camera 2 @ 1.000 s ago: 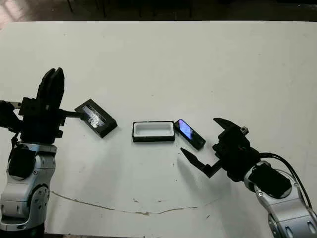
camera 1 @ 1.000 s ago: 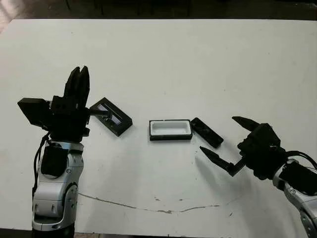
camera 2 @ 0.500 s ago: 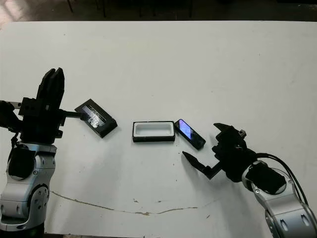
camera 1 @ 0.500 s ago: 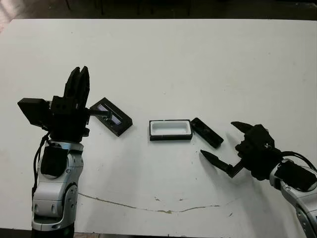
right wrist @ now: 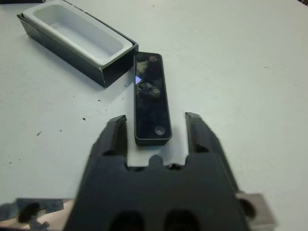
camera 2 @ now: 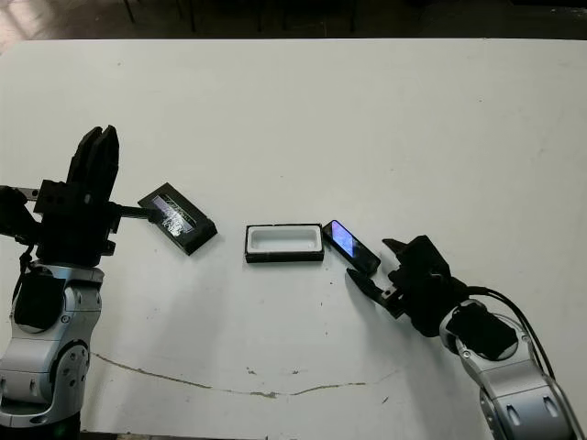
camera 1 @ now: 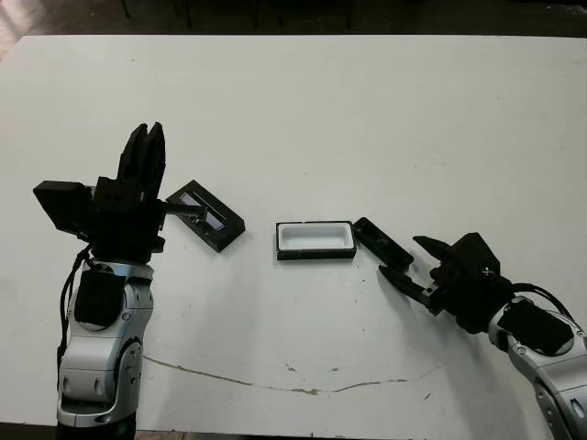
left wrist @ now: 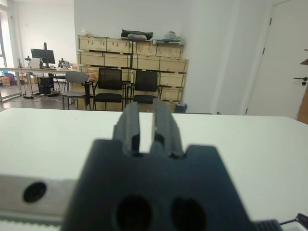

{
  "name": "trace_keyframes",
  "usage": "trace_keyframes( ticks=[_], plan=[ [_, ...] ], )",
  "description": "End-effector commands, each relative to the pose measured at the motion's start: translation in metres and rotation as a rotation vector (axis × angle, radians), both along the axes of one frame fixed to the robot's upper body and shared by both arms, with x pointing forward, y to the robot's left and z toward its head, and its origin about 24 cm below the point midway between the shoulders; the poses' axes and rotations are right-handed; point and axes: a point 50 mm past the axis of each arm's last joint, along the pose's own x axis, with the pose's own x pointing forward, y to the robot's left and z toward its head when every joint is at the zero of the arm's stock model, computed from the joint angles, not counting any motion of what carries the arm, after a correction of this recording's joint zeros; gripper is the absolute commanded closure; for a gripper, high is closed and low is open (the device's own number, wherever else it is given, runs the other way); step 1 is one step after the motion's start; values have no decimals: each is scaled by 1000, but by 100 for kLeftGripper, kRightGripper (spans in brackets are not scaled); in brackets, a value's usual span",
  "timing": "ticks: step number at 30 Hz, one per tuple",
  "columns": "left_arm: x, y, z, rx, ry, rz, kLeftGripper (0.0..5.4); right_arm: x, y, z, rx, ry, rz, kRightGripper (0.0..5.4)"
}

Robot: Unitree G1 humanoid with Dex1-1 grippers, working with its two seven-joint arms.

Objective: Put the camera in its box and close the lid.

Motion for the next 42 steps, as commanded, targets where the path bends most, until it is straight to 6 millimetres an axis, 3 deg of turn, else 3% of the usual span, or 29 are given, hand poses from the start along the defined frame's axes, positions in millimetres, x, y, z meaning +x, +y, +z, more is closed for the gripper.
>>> trace_keyframes(
  ticks=[1,6,8,16,27,31,37,42],
  plan=[
    [-2,3,-7,11,41,9,540,-1,2,-5,-5,12,-12,413],
    [-2,3,-7,4,44,8,540,0,2,-6,8,-4,14,523],
    [-2,3,-8,10,43,11,540,1,1,-8,40,2,36,537],
    [-1,3,-7,2,43,9,540,11,-9,3,52,-12,36,540],
    [0,2,-6,12,37,6,540,41,-24,60,253,-95,-2,540],
    [1,3,-6,19,33,10,540,50,-24,77,262,-102,57,540],
    [2,3,-5,36,30,21,540,72,-24,82,270,-68,186,540],
    [2,3,-4,30,30,14,540,87,-18,88,205,-9,413,540]
  ],
)
